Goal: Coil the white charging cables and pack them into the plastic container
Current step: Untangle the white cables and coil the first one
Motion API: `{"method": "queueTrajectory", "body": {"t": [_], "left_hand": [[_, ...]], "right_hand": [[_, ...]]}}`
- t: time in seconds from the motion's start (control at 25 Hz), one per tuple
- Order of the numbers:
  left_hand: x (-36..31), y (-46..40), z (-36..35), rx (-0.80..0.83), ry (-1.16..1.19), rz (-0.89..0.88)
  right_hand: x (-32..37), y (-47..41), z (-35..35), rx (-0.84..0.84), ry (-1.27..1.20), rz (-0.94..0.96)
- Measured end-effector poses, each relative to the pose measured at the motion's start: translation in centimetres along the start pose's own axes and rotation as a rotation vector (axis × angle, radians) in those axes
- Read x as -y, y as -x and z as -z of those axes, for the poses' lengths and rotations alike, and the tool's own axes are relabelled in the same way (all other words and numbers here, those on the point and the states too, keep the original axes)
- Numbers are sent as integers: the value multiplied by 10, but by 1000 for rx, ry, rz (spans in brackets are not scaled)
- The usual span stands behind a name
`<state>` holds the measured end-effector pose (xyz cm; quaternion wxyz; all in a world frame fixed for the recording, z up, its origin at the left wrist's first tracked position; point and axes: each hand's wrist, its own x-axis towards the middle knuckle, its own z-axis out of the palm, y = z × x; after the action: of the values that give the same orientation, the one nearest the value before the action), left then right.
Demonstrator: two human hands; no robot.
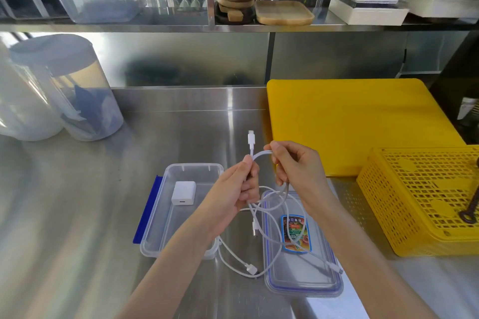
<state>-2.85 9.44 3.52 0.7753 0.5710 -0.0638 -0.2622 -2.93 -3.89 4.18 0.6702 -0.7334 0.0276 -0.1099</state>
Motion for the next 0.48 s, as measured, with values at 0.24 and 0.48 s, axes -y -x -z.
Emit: {"method": "queueTrajectory", "body": {"t": [0.24,0.48], "left_hand": [[3,-1,0,-254,-324,-124],[-2,1,3,-242,-184,-136]], "right_hand": [[2,2,-2,36,22,18],[4,0,-3,145,2,12]]}}
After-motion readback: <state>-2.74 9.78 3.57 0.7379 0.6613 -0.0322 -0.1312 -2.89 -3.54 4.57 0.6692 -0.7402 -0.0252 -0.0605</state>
